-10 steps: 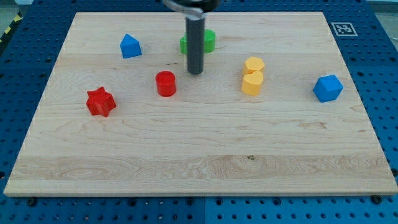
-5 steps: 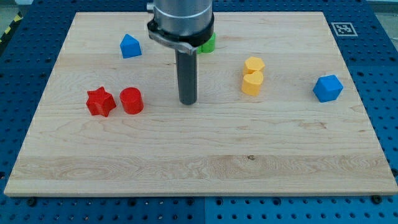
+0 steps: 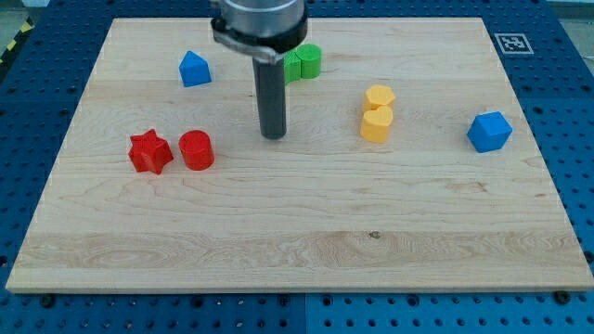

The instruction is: Point at the top left

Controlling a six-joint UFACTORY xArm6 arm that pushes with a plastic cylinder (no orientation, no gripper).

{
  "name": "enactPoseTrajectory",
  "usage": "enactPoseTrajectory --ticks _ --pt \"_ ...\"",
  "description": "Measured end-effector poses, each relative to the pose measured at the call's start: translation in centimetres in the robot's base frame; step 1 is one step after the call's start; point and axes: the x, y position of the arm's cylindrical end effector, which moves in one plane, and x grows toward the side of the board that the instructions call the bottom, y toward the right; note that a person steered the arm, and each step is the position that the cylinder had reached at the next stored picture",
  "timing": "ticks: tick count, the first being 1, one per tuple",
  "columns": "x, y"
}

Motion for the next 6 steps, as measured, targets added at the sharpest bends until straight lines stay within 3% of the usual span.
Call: enactPoseTrajectory --ticks 2,3,4,5,6 --pt "-0.3 -4.0" --pt "-0.3 -10.9" --pt "-2.3 -18.3" --pt "-7.6 -23.2" --pt "-11.7 -24.7"
